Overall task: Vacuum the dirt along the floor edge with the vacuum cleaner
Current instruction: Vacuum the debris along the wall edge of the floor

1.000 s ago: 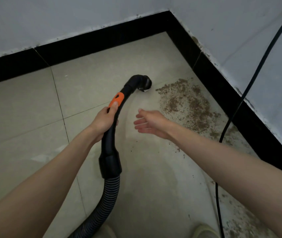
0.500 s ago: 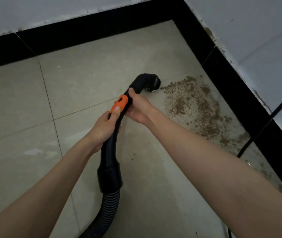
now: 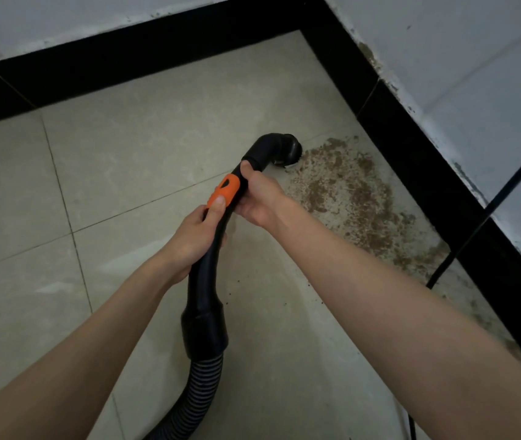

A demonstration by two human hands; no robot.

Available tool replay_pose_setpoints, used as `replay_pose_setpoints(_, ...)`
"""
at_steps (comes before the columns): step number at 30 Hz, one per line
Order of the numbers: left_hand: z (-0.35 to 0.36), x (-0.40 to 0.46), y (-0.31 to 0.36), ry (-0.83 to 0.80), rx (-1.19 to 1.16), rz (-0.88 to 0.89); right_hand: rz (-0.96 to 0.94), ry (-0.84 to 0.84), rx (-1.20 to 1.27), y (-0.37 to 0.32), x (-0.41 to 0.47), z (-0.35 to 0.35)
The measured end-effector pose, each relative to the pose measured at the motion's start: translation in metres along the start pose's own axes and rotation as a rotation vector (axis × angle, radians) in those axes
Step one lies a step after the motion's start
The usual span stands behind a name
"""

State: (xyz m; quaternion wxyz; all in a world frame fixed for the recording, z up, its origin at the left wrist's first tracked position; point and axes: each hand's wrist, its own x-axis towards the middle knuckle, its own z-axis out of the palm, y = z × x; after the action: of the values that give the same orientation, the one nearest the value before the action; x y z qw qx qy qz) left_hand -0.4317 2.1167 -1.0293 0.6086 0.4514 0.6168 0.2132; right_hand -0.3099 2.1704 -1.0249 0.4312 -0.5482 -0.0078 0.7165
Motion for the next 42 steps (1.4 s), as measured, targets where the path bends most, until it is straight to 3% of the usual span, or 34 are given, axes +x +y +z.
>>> replay_pose_setpoints(25, 0.107, 0.068, 0.071, -0.073, 0.181, 0.101, -0.099, 0.104, 0.098, -0.103, 0.020, -0.081)
replay_pose_setpoints(42, 0.120, 0.040, 0.066, -0.151, 0.243, 0.133, -0.103, 0.133, 0.175, -0.088, -0.013, -0.107)
